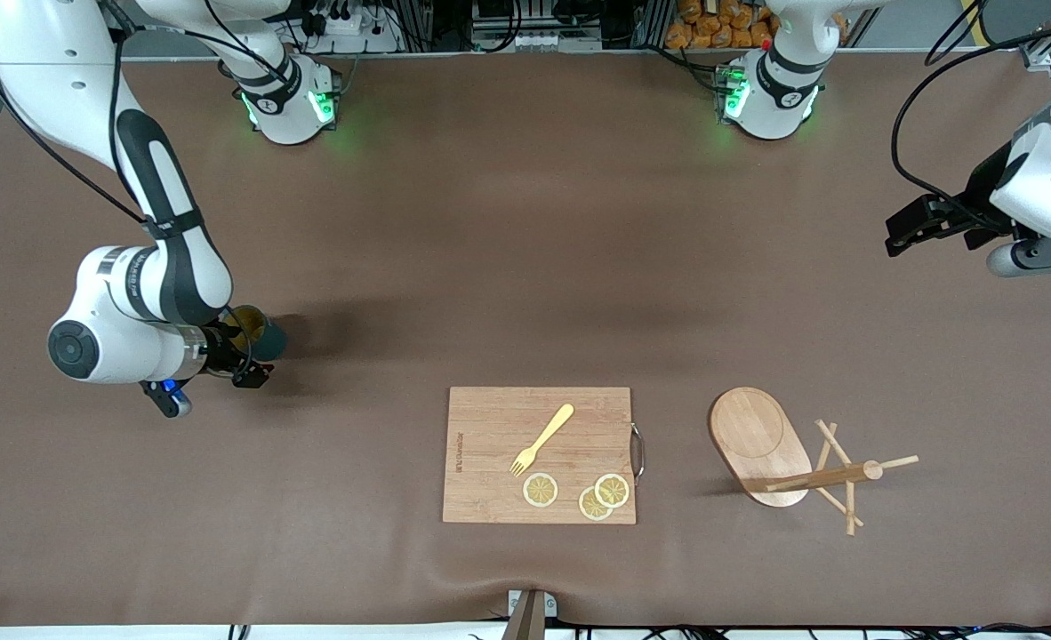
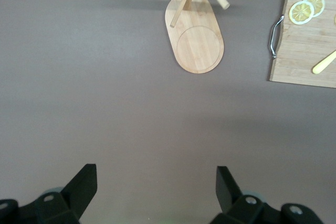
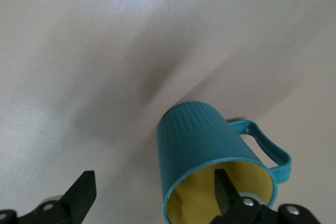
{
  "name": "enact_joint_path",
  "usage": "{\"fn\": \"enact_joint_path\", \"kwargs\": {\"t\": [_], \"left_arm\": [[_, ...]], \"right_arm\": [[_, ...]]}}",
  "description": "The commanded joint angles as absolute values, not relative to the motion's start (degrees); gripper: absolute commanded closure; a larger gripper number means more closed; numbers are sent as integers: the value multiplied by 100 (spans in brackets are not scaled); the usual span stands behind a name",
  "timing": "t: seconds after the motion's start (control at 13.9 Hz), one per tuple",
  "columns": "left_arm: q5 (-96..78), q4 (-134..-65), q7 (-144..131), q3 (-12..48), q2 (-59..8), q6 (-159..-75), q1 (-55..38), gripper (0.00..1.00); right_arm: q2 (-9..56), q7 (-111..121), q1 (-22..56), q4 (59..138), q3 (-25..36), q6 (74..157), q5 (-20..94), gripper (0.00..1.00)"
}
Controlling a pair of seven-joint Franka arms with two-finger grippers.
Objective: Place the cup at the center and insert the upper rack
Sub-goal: 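Close the right gripper around the teal mug's body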
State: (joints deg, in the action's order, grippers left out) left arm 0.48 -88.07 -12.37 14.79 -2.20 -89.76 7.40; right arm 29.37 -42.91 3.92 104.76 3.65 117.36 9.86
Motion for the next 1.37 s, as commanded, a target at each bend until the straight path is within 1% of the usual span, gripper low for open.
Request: {"fn": "enact_joint_path", "kwargs": {"t": [0.0,0.07,0.22,0.43,0.86,1.08,1.3], "left_arm": [[0,-8824,-1204,1529,-158,-9035,817,0],[-9,-8824,-1195,1521,-150,-9035,835,0],[-9,-8824,-1204,1521,-141,-9018,844,0],[0,-8833,-1283,1521,-158,-9018,835,0],[0,-8851,-1301,1521,-149,-9009,826,0],[0,-8859,-1309,1521,-141,-8982,835,0],[0,-8868,-1310,1521,-141,-8982,835,0]], "right_arm": [[2953,-4377,396,10477,369,11777,1028,53],[2953,-4316,378,10477,369,11777,1020,68],[2953,-4280,352,10477,369,11777,1020,87],[2953,-4280,378,10477,369,11777,1020,100],[2901,-4272,378,10459,369,11707,1020,100],[2690,-4306,422,10424,343,11610,1028,100],[2400,-4560,658,10424,290,11602,1185,100]]}}
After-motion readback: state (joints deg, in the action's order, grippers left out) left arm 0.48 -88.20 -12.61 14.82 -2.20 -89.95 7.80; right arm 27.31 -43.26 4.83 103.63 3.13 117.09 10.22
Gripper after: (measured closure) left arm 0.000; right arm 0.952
